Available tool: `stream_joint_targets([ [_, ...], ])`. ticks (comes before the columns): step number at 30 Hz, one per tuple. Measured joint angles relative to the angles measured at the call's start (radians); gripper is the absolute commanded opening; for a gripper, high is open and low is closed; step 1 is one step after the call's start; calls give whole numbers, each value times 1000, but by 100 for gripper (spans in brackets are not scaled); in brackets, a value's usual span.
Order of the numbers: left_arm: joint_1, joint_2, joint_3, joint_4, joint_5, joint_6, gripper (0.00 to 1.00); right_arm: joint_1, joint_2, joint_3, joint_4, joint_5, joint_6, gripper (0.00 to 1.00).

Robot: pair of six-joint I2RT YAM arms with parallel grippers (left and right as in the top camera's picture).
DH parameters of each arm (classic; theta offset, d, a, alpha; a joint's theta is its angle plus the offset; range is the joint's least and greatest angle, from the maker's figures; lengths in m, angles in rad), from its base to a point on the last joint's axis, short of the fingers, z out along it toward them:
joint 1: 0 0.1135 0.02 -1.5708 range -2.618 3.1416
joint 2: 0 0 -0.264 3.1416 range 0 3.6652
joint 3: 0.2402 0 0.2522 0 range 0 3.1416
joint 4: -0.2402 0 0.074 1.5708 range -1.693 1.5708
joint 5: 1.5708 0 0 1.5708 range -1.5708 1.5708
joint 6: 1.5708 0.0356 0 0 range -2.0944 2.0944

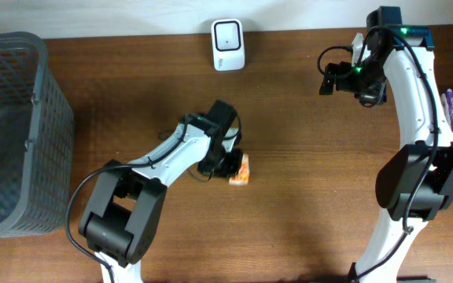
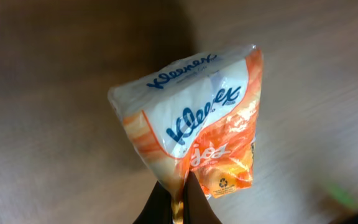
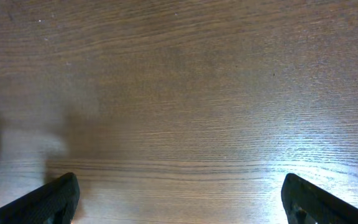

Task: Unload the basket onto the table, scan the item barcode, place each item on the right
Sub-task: 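Set the orange pack down mid-table with the left gripper, then grasp the orange Kleenex pack with the right gripper and lift it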

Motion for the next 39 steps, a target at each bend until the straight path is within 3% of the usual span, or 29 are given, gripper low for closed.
stream_joint_targets([
  [3,0,0,50,158,-8,-2,8,0,0,0,0,0,0,99],
  [5,0,0,55,276,-26,-4,19,0,0,0,0,0,0,99],
  [6,0,0,56,322,-45,-4,52,0,0,0,0,0,0,99],
  [7,0,0,56,337,-59,-3,70,0,0,0,0,0,0,99],
  [8,0,0,56,340,-70,-5,95,0,0,0,0,0,0,98],
  [9,0,0,56,339,-76,-3,99,0,0,0,0,0,0,99],
  [13,0,0,63,312,-86,-7,99,0,0,0,0,0,0,99],
  [18,115,-98,159,10,-108,-3,99,0,0,0,-1,0,0,99],
  [22,236,-203,187,-203,-298,-2,99,0,0,0,0,0,0,99],
  [27,303,-201,187,-307,-458,-2,99,0,0,0,-4,-9,0,99],
  [33,303,-201,187,-340,-517,-3,99,15,0,0,-27,-401,-14,99],
  [36,312,-201,187,-352,-522,-3,99,138,0,0,-21,-411,-66,99],
  [39,328,-201,186,-411,-523,-3,99,310,4,-19,41,-241,8,95],
])
